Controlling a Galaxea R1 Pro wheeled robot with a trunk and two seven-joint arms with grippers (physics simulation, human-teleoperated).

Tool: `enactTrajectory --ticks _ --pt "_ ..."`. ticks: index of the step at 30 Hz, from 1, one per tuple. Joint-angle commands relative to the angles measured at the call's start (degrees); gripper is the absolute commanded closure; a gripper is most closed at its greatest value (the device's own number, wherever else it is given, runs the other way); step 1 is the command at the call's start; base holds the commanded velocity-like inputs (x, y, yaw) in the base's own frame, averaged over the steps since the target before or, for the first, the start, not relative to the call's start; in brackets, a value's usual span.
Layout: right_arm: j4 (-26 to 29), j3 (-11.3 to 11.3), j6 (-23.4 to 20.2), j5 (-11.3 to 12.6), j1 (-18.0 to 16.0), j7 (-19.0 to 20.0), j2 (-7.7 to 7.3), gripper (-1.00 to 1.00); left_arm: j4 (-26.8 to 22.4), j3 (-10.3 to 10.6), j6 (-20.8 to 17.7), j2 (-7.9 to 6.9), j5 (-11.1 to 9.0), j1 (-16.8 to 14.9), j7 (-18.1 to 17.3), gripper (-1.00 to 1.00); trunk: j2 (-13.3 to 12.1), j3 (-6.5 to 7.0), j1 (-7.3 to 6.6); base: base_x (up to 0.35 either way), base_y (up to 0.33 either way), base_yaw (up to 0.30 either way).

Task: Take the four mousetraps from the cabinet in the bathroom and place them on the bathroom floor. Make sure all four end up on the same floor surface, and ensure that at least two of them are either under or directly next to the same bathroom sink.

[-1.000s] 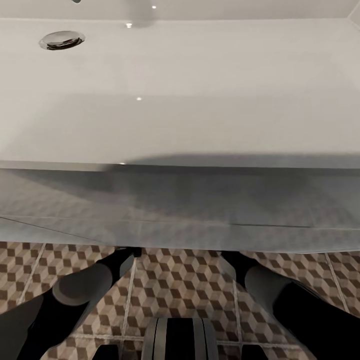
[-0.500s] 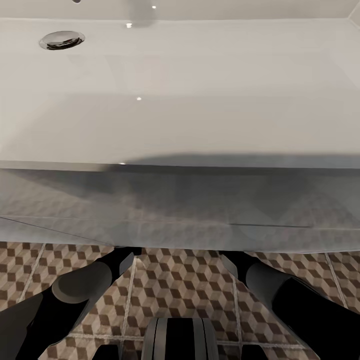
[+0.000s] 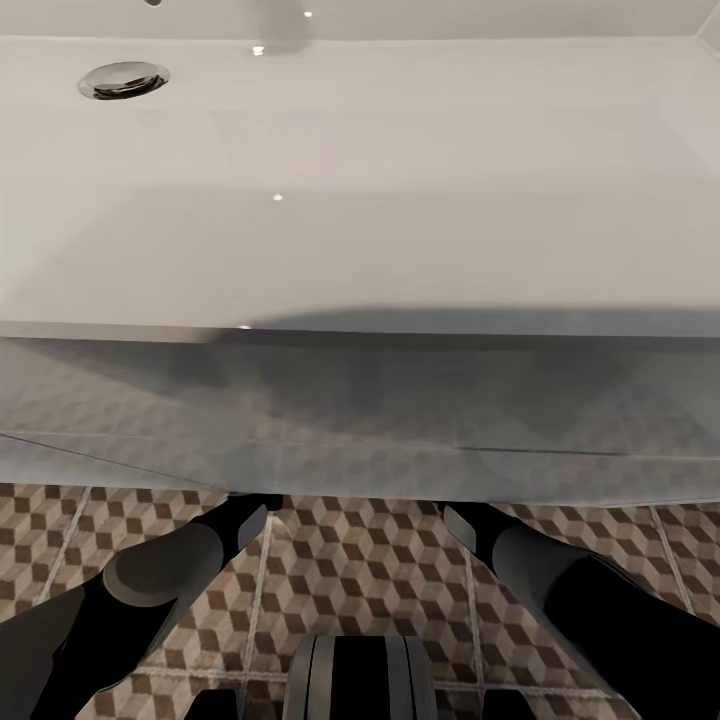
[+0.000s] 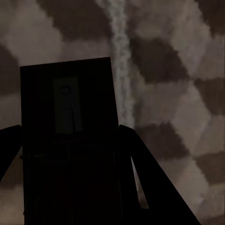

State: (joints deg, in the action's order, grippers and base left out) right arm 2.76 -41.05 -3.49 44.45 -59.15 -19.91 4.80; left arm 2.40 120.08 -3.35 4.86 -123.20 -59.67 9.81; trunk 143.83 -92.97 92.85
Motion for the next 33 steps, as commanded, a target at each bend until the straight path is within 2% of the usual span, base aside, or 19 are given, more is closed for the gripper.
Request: enactTrajectory --ticks 1,18,33 --pt "0.3 0.1 -0.1 0.7 -1.8 -0.1 -0.08 1.00 0.1 0.5 -0.3 0.01 -0.1 0.0 0.4 1.00 0.0 -0.02 -0.01 0.000 0.000 0.000" --pt "0.8 0.0 3.8 0.4 -1.7 0.2 0.17 1.00 0.2 0.5 -0.1 -0.28 -0.2 0.0 0.4 1.00 0.0 -0.21 -0.01 0.000 0.000 0.000" --pt "0.9 0.0 4.2 0.4 -1.7 0.2 0.22 1.00 0.2 0.5 -0.4 -0.29 -0.2 0.0 0.4 1.00 0.0 -1.07 -0.01 0.000 0.000 0.000"
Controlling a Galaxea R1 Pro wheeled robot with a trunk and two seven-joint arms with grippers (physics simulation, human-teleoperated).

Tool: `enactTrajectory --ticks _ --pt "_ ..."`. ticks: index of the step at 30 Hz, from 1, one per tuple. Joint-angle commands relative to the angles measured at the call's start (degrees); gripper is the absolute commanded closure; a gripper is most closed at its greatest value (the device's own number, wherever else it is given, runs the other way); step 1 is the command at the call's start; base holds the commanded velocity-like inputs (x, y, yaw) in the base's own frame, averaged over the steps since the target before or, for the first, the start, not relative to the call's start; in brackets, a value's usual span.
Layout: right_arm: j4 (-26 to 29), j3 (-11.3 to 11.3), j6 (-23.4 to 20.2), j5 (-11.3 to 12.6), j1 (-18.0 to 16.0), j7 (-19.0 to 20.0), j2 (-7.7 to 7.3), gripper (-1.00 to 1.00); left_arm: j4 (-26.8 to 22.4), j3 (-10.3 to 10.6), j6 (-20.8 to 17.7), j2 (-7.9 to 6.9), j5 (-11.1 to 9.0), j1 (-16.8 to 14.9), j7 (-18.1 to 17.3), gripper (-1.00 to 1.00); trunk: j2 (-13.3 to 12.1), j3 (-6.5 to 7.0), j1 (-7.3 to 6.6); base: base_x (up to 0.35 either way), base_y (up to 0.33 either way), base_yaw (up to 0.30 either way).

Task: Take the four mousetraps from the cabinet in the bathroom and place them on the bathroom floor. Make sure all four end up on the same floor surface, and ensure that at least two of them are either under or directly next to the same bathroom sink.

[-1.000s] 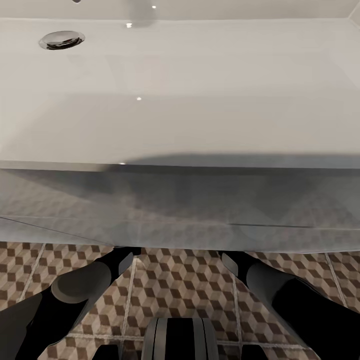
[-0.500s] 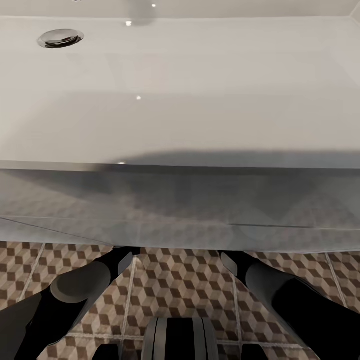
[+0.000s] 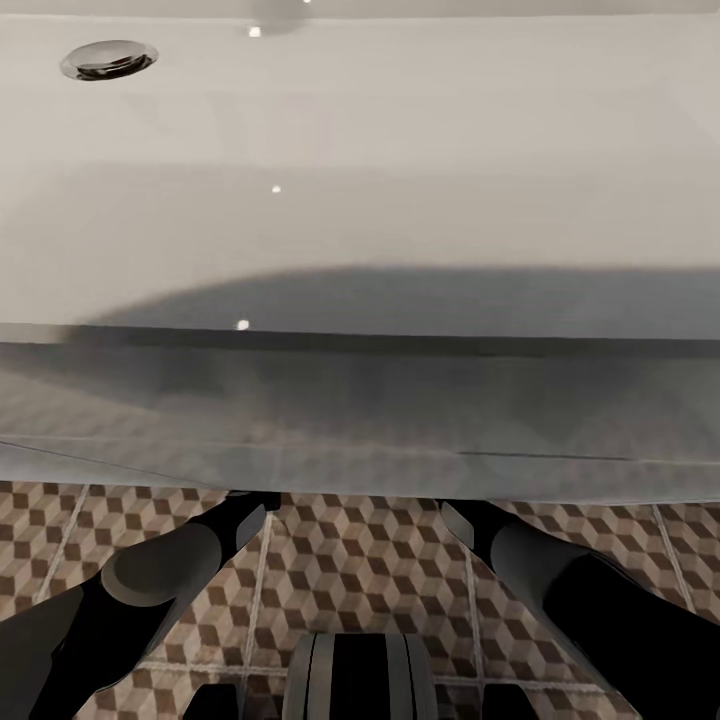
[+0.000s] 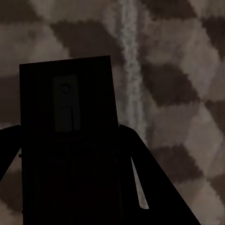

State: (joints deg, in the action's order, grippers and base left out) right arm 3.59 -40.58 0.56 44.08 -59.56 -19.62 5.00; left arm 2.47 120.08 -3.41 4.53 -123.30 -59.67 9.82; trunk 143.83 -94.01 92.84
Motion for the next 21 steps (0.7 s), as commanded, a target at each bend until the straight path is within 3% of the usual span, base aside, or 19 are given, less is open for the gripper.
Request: enactTrajectory --ticks 1,6,12,21 --pt "0.1 -0.5 0.1 0.7 -1.3 -0.1 0.02 1.00 0.1 0.5 -0.3 0.04 -0.1 0.0 0.4 1.00 0.0 -0.07 -0.01 0.000 0.000 0.000" --pt "0.2 -0.5 0.2 0.7 -1.3 -0.1 -0.06 1.00 0.1 0.5 -0.3 0.04 -0.1 0.0 0.4 1.00 0.0 -0.24 -0.01 0.000 0.000 0.000" --pt "0.4 -0.5 0.2 0.7 -1.3 -0.1 -0.13 1.00 0.1 0.5 -0.2 0.03 -0.1 0.0 0.4 1.00 0.0 -0.25 -0.01 0.000 0.000 -0.175" --pt "0.4 -0.5 0.2 0.7 -1.3 -0.1 -0.17 1.00 0.2 0.5 -0.2 -0.04 -0.1 0.0 0.3 1.00 0.0 -0.33 -0.01 0.000 0.000 -0.018"
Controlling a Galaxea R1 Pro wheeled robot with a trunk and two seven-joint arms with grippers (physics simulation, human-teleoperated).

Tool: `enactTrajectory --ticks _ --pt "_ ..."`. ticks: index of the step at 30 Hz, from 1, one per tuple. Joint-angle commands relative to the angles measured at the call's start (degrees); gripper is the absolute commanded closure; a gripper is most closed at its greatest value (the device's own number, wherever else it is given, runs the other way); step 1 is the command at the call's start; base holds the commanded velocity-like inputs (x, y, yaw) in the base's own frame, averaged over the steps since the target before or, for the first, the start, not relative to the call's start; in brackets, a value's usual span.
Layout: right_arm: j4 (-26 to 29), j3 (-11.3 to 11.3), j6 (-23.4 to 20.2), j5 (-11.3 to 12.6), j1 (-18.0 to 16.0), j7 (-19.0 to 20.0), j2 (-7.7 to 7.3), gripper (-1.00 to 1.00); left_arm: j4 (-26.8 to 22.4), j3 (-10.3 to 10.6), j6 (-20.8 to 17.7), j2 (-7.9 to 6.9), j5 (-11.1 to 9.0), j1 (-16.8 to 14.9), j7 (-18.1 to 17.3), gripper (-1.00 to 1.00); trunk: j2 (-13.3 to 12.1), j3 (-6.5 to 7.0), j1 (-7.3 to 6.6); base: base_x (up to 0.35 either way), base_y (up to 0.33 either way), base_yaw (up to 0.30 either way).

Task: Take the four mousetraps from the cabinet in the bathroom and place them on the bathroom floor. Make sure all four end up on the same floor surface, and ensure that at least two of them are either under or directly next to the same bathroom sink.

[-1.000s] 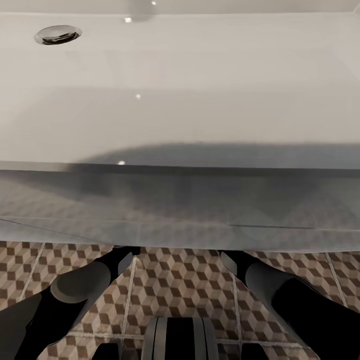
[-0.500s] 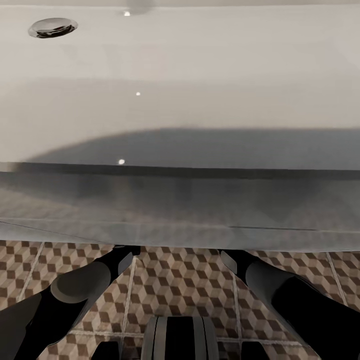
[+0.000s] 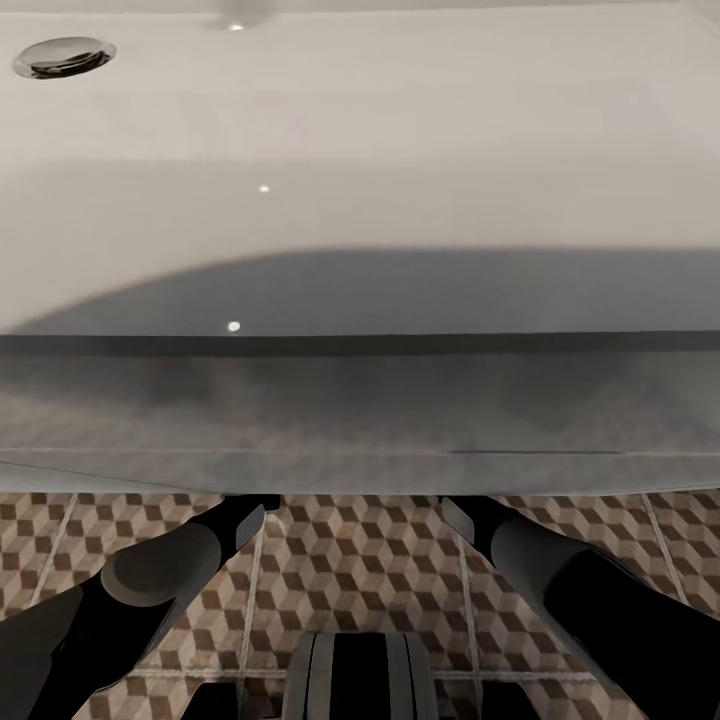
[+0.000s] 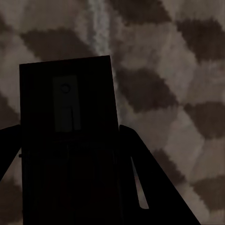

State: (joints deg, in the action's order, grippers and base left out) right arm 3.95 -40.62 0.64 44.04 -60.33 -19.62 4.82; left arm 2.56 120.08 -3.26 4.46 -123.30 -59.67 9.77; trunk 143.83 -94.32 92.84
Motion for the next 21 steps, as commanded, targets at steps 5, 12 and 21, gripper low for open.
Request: enactTrajectory --ticks 5,12,21 --pt "0.1 -0.4 0.2 0.8 -0.5 -0.1 0.02 1.00 0.1 0.5 -0.3 0.03 -0.1 0.0 0.4 1.00 0.0 -0.05 -0.01 0.000 0.000 0.000" --pt "0.0 -0.4 0.2 0.8 -0.5 -0.1 0.10 1.00 0.1 0.5 -0.3 0.03 -0.1 0.0 0.4 1.00 0.0 -0.34 -0.01 0.000 0.000 0.000" --pt "0.0 -0.5 0.1 0.8 -0.5 -0.1 0.20 1.00 0.1 0.5 -0.3 0.03 -0.1 0.0 0.4 1.00 0.0 -0.49 -0.01 0.000 0.000 0.000"
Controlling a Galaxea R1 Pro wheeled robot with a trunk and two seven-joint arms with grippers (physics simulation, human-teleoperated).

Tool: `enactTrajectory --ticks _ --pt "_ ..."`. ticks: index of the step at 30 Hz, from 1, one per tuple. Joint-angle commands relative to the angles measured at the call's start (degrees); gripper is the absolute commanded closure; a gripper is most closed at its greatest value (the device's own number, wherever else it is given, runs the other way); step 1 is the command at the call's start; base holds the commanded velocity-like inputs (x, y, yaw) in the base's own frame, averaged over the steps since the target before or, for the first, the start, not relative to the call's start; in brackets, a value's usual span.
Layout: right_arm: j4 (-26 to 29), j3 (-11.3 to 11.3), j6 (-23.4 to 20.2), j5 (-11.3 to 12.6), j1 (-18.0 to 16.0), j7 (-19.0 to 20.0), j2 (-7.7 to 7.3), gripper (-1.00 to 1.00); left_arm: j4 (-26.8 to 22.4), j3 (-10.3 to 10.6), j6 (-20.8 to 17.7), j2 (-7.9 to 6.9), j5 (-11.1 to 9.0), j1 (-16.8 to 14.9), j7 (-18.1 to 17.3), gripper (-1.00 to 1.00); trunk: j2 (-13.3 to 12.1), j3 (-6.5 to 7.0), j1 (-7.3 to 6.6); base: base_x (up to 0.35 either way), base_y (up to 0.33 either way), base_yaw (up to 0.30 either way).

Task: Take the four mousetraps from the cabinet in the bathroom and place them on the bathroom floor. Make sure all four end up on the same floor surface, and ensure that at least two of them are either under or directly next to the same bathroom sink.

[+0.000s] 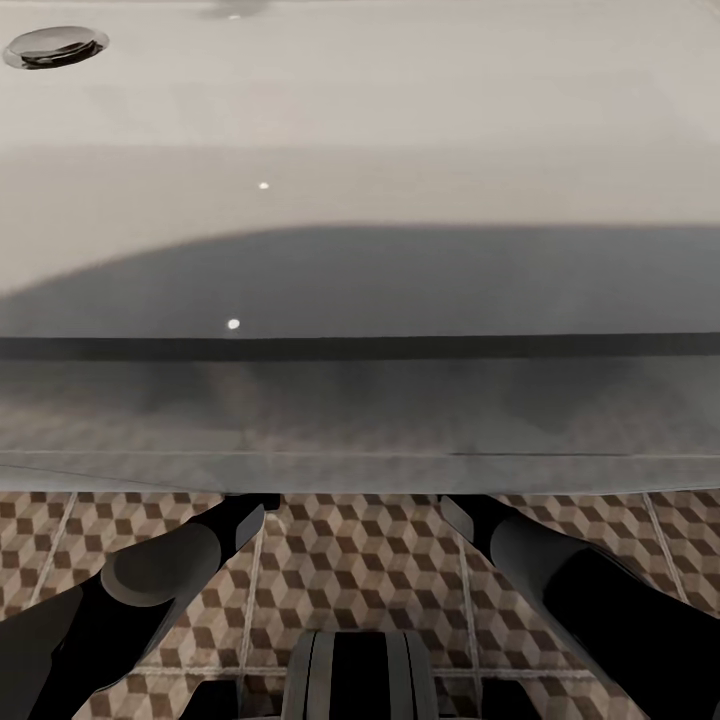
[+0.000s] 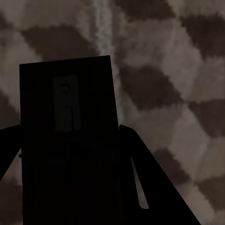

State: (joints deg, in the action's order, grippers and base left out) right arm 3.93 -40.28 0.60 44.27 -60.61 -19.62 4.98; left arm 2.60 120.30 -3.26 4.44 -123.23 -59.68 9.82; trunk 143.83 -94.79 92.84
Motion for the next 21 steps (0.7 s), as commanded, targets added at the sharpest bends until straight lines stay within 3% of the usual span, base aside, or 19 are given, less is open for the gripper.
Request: enactTrajectory --ticks 1,12,21 --pt "0.0 -0.8 0.1 0.6 -0.2 -0.1 0.06 1.00 0.0 0.3 -0.3 0.04 -0.2 0.0 0.4 1.00 0.0 -0.02 0.00 0.000 0.000 0.000" --pt "-0.1 -0.8 -5.3 0.7 -0.3 -0.2 0.06 1.00 0.0 0.3 -0.3 0.04 -0.2 0.0 0.4 1.00 0.0 -0.02 0.00 0.000 0.000 0.000" --pt "-0.1 -0.8 -6.0 0.8 -0.3 -0.2 0.03 1.00 0.0 0.3 -0.3 0.04 -0.2 0.0 0.4 1.00 0.0 -0.02 0.00 0.000 0.000 0.000"
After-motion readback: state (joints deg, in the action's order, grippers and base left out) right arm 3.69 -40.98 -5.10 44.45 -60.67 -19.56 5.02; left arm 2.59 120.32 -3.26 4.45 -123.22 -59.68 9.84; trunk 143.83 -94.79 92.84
